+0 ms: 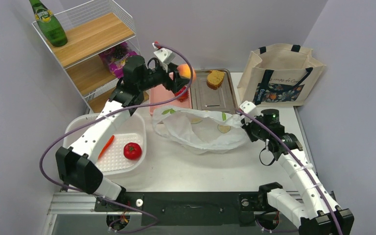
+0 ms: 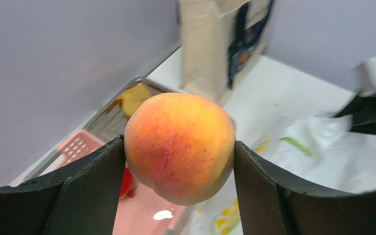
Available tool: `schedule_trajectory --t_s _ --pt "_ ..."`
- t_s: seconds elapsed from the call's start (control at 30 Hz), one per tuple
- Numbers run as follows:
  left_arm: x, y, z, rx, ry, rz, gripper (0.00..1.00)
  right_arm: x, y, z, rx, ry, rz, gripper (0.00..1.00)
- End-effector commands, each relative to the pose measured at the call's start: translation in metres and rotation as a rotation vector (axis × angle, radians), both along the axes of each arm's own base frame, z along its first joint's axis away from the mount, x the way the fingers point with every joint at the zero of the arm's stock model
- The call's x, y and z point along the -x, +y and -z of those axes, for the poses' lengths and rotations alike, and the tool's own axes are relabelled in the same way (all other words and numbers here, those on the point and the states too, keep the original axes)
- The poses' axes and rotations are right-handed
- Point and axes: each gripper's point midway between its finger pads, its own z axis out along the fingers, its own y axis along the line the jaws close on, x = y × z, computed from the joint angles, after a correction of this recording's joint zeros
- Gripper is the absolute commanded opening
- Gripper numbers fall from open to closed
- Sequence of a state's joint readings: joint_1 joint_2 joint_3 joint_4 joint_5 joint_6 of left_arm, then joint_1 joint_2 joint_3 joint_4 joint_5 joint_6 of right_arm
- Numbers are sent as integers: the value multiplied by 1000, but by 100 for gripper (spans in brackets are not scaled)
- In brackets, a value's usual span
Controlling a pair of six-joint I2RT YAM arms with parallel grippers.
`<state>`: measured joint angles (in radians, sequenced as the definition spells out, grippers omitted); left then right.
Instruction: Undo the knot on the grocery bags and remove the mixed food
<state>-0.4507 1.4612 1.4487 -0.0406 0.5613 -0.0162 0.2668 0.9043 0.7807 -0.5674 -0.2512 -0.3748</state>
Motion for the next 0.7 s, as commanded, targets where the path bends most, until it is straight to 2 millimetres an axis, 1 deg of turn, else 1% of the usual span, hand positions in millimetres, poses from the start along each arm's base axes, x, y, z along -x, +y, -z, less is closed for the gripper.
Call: schedule_trajectory --t_s 0.0,0.03,0.07,0.1,0.13,0.17,0.2,0.23,0.27,0.3,0.33,0.37,0.4,0.43,0.47,0.5,0.53,0.57,0.6,0.63,0.67 --pt "-72 32 73 -249 32 -258 38 -2 -32 -19 12 -9 67 0" --pt "-85 40 76 -279 31 -317 38 2 -39 -17 20 16 75 0" --pt "-99 45 104 -328 80 -344 38 2 -55 -14 46 32 106 0" --pt "-110 51 107 -323 105 -398 38 7 -64 -12 60 62 126 0" --pt "-121 58 130 -344 165 -424 38 8 -83 -9 87 80 167 0" --pt "-130 61 129 -328 185 -454 38 13 -91 -8 98 107 186 0" --pt "-139 67 152 -358 232 -476 38 15 -110 -5 118 129 231 0" --pt "-145 69 153 -366 228 -487 38 20 -118 -5 124 155 249 0" --pt "-151 72 167 -392 240 -502 39 27 -135 0 138 198 292 0" --pt "-154 74 171 -412 229 -505 39 29 -144 -2 150 206 312 0" --pt "-158 75 185 -441 241 -507 39 37 -162 2 164 247 353 0" --pt "-161 76 187 -462 229 -504 39 43 -181 2 181 260 402 0" --pt "-162 77 202 -491 248 -499 39 48 -189 8 176 300 421 0" --pt "-164 78 206 -507 245 -494 39 53 -207 10 166 328 472 0" --pt "-165 79 217 -527 261 -490 39 54 -216 7 158 336 504 0" --pt "-166 82 223 -542 263 -489 39 60 -230 12 121 371 568 0" --pt "-167 83 231 -557 273 -489 39 59 -239 6 106 370 606 0" --pt "-168 85 235 -568 274 -491 39 64 -252 12 49 404 688 0" --pt "-169 86 242 -582 282 -495 39 61 -263 4 30 389 736 0" --pt "-169 88 245 -589 284 -496 39 67 -275 8 -43 408 833 0" --pt "-170 89 249 -595 289 -499 39 64 -284 0 -72 383 877 0"
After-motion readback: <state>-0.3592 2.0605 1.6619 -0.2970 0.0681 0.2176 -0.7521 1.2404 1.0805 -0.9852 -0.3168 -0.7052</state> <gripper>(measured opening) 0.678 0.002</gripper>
